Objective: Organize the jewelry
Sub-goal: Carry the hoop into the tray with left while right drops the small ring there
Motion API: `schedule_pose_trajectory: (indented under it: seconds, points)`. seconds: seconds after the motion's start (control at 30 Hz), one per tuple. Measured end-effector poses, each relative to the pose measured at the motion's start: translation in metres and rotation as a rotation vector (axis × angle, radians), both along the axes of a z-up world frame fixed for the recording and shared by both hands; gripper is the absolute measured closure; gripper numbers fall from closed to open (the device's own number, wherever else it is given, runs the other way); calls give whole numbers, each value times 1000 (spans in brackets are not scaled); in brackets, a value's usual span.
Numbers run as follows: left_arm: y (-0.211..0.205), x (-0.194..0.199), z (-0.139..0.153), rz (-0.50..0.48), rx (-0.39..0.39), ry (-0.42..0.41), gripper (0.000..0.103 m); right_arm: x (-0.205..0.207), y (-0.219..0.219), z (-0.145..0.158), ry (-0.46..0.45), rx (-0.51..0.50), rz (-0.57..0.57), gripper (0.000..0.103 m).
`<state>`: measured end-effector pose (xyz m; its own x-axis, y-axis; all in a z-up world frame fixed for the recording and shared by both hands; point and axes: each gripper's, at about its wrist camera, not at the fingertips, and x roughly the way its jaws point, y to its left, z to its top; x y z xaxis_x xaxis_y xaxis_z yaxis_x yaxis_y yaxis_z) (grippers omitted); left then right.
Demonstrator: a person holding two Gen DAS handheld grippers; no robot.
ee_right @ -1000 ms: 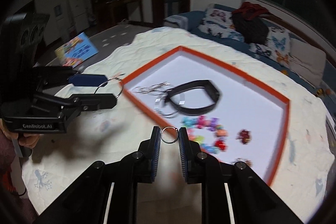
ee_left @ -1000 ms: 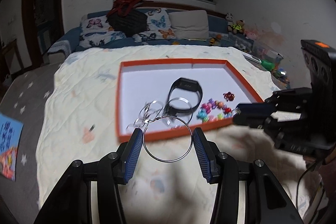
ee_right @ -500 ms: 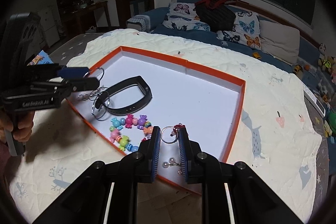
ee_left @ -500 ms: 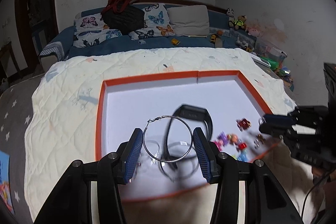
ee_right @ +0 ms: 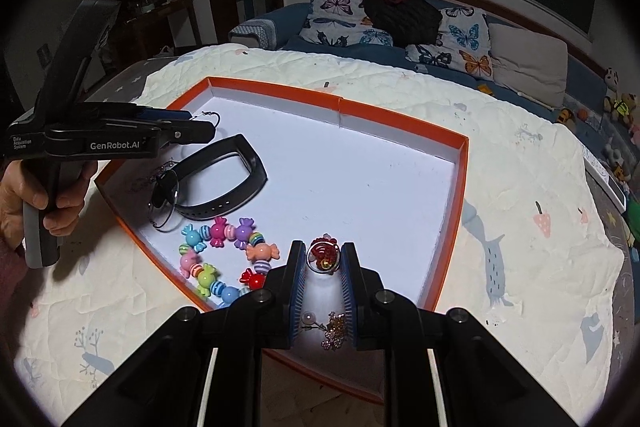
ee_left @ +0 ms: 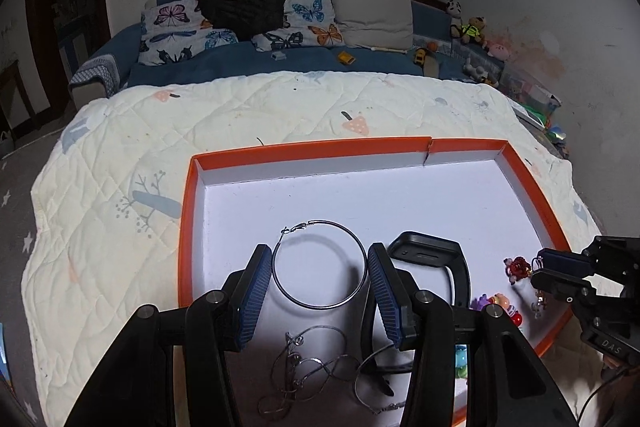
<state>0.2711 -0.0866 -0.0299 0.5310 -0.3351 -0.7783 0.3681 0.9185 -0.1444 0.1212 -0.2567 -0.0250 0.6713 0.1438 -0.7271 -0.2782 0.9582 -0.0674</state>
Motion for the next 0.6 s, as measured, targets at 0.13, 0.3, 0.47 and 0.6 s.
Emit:
schedule_pose_trajectory:
  seconds: [0.13, 0.3, 0.47, 0.6]
  points:
    - [-1, 4, -6, 0, -5, 9, 51, 2, -1, -1, 6, -2, -7, 83]
    - [-4, 11, -10, -4, -5, 20, 51, 5, -2, 0, 2, -4, -16, 83]
    - [-5, 17, -13, -3, -14, 35, 51, 8, -4, -2, 7, -3, -23, 83]
    - [-6, 18, -13, -1, -19, 37, 50, 10, -7, -3, 13, 15, -26, 82]
